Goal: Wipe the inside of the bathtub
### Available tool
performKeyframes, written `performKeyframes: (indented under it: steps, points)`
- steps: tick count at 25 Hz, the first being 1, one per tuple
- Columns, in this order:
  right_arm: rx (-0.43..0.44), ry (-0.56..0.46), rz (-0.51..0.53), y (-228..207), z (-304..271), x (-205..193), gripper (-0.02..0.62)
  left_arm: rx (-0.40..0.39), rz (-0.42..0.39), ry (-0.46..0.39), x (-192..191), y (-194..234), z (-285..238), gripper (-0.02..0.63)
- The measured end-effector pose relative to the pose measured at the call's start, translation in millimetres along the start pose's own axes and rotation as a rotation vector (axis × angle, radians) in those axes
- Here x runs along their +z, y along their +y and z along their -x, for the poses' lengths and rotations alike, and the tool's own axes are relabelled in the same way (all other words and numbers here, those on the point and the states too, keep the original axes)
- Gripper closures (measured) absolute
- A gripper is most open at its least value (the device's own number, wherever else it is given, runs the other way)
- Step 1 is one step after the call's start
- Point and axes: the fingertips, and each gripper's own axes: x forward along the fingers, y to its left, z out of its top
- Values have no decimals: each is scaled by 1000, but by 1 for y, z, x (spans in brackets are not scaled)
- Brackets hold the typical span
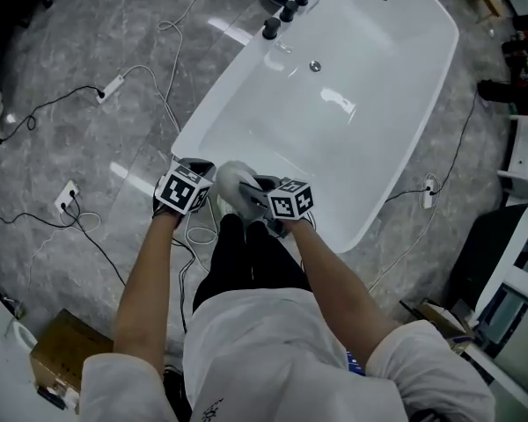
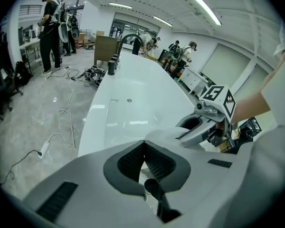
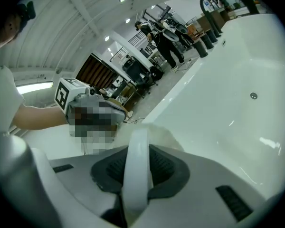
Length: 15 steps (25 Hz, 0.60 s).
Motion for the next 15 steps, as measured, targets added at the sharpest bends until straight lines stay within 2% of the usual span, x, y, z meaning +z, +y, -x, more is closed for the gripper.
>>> performKeyframes:
  steps: [9, 12, 15]
  points:
    - [-88, -104, 60, 35, 86, 8, 502, -99, -20, -87, 17, -62, 20, 595]
    - [-115, -168, 74, 46, 111, 17, 502, -121, -74, -94, 25, -79, 23, 595]
    - [-147, -254, 43, 56, 136, 22, 502, -155, -110, -99, 31, -98, 25, 595]
